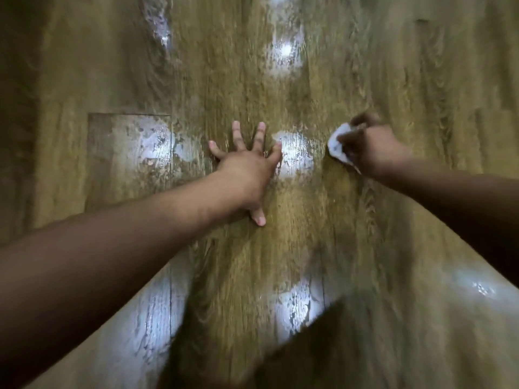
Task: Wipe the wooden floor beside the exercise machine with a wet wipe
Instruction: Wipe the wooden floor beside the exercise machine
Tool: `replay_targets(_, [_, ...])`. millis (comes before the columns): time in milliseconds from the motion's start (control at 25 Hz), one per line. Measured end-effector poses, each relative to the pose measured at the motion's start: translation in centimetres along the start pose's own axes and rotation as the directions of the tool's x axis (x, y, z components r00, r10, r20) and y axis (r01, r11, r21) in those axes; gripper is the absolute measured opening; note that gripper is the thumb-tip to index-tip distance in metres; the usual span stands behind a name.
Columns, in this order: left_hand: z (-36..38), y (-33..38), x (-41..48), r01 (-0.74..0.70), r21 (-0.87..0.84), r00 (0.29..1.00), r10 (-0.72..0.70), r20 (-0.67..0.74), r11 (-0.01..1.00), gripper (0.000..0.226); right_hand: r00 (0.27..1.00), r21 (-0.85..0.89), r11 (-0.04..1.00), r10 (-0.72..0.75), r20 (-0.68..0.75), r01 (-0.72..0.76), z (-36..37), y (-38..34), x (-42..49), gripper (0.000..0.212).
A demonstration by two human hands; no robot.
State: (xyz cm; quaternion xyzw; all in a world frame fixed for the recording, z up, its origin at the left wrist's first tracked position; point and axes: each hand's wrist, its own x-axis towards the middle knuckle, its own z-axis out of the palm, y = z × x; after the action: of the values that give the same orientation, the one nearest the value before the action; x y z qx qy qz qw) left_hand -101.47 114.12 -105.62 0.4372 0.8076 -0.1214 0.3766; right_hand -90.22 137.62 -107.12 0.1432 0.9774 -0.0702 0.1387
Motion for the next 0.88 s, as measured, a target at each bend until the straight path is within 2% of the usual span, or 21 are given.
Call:
replay_targets(80, [0.1, -0.3, -0.3, 0.006, 0.026, 0.999, -0.004, -0.047, 1.0, 0.155, 0.984, 0.015, 0.997, 0.083, -0.158, -0.082, 0.1, -0.6, 2.6, 0.021])
replay_targets(160, [0.8, -0.4, -0.9, 0.017, 0.054, 0.992, -0.011, -0.126, 0.998, 0.152, 0.948, 0.096, 0.983, 0.175, -0.267, -0.155, 1.4, -2.1, 1.8, 0.029])
replay_targets(240, [1.8, 0.0, -1.6, 0.035, 0.016, 0.98, -0.031, -0.196, 0.999, 0.144, 0.943, 0.201, 0.971, 0.181, -0.279, -0.127, 4.2, -6.0, -3.7, 0.029])
replay_targets(280, [2.8, 0.3, -2.2, 0.044, -0.024, 0.971, -0.048, -0.234, 0.999, 0.133, 0.958, 0.252, 0.965, 0.137, -0.252, -0.072, 5.3, -8.4, -7.6, 0.03])
replay_targets(360, [5.2, 0.9, -3.8, 0.063, -0.11, 0.945, -0.094, -0.313, 0.992, 0.106, 0.984, 0.319, 0.941, -0.058, -0.165, 0.109, 6.4, -11.7, -14.4, 0.03])
replay_targets(440, [7.4, 1.3, -5.5, 0.074, -0.181, 0.92, -0.137, -0.366, 0.981, 0.089, 0.976, 0.306, 0.928, -0.186, -0.116, 0.213, 5.4, -10.9, -14.1, 0.028])
replay_targets(480, [8.3, 1.3, -6.4, 0.081, -0.191, 0.914, -0.15, -0.378, 0.978, 0.087, 0.973, 0.306, 0.926, -0.184, -0.143, 0.22, 4.4, -10.1, -11.4, 0.026])
replay_targets(560, [9.7, 1.1, -8.4, 0.116, -0.167, 0.921, -0.169, -0.352, 0.979, 0.09, 0.97, 0.339, 0.919, -0.143, -0.197, 0.204, 2.3, -9.0, -3.5, 0.021])
replay_targets(680, [12.1, 0.7, -11.0, 0.175, -0.16, 0.941, -0.213, -0.261, 0.971, 0.103, 0.98, 0.253, 0.967, 0.031, -0.196, 0.02, 1.0, -8.6, 5.5, 0.026])
replay_targets(760, [13.0, 0.7, -12.2, 0.211, -0.204, 0.948, -0.251, -0.195, 0.956, 0.11, 0.966, 0.225, 0.972, 0.122, -0.228, -0.069, 2.5, -10.3, 4.7, 0.028])
replay_targets(800, [13.3, 0.9, -12.4, 0.221, -0.214, 0.951, -0.259, -0.171, 0.952, 0.113, 0.969, 0.233, 0.971, 0.111, -0.222, -0.058, 3.4, -11.8, 1.8, 0.029])
replay_targets(880, [13.3, 0.8, -12.4, 0.213, -0.2, 0.956, -0.246, -0.162, 0.956, 0.117, 0.983, 0.261, 0.964, -0.008, -0.184, 0.057, 5.5, -14.7, -6.1, 0.033])
